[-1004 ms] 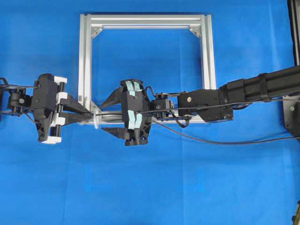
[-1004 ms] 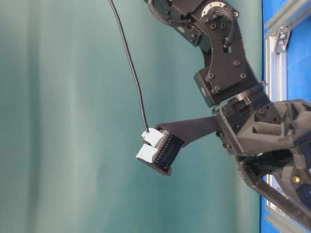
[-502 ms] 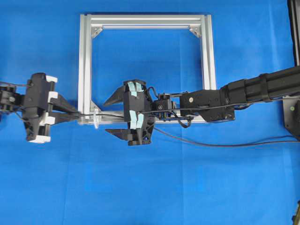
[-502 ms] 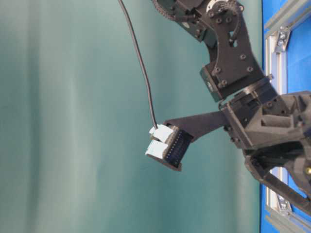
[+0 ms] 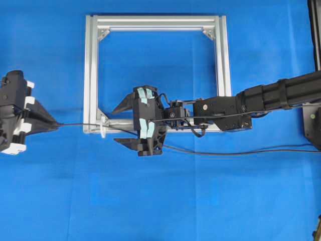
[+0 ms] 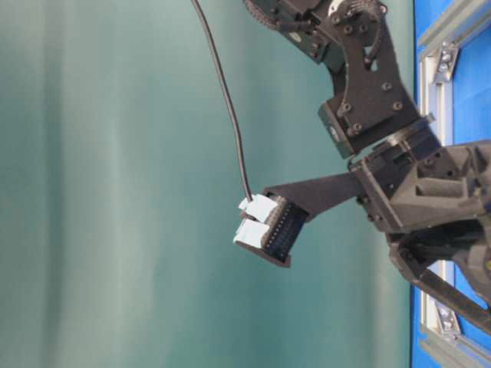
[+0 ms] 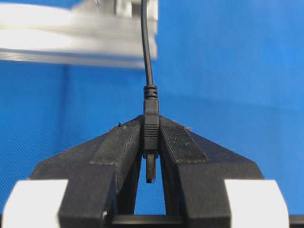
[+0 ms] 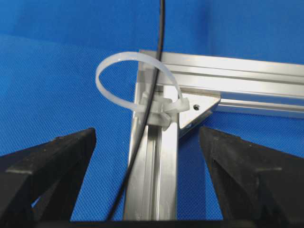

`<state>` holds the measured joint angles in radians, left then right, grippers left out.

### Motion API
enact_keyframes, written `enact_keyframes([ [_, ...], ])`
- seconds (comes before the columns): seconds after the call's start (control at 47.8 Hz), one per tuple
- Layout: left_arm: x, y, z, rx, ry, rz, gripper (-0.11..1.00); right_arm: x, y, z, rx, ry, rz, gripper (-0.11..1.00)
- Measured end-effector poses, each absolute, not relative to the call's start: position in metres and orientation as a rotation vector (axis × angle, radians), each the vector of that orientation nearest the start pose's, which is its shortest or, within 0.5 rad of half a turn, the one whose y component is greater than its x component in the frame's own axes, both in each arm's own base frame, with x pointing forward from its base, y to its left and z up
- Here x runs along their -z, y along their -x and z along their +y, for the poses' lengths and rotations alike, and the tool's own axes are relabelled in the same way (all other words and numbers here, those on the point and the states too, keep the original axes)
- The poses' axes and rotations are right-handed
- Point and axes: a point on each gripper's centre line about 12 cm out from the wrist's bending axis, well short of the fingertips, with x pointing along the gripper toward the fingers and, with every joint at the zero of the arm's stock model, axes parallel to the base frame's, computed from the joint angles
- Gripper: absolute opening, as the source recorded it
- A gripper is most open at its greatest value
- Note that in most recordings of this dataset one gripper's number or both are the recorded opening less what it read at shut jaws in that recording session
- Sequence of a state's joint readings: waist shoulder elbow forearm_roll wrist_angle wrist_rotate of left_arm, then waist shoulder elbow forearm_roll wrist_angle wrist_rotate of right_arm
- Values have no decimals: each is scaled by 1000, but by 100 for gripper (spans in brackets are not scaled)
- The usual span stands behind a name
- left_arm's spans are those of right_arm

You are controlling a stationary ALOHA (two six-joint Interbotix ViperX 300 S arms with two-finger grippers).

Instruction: Insert the wire through the string loop located on the left side.

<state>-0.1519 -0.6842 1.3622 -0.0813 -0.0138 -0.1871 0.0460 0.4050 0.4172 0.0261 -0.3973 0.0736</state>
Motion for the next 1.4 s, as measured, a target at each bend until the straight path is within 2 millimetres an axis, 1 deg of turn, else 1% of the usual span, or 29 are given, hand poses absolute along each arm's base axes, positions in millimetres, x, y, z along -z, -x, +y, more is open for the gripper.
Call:
enact_keyframes([
  [0.251, -156, -169, -28, 77, 230, 608, 7, -111, -484, 22, -16, -84, 426, 94],
  [0.355, -161, -167, -28, 81, 232, 586, 7, -110, -484, 22, -16, -84, 429, 94],
  [0.711, -156, -167, -28, 77, 229, 618, 7, -110, -483, 23, -19, -83, 429, 94],
  [1.297, -160, -166, -28, 94, 183, 593, 8, -110, -483, 23, -19, -83, 429, 94],
  [1.338, -160, -166, -28, 96, 185, 592, 11, -110, -483, 23, -19, -83, 429, 94],
  [1.401, -161, -165, -28, 96, 183, 592, 25, -110, -483, 23, -19, -83, 429, 94],
])
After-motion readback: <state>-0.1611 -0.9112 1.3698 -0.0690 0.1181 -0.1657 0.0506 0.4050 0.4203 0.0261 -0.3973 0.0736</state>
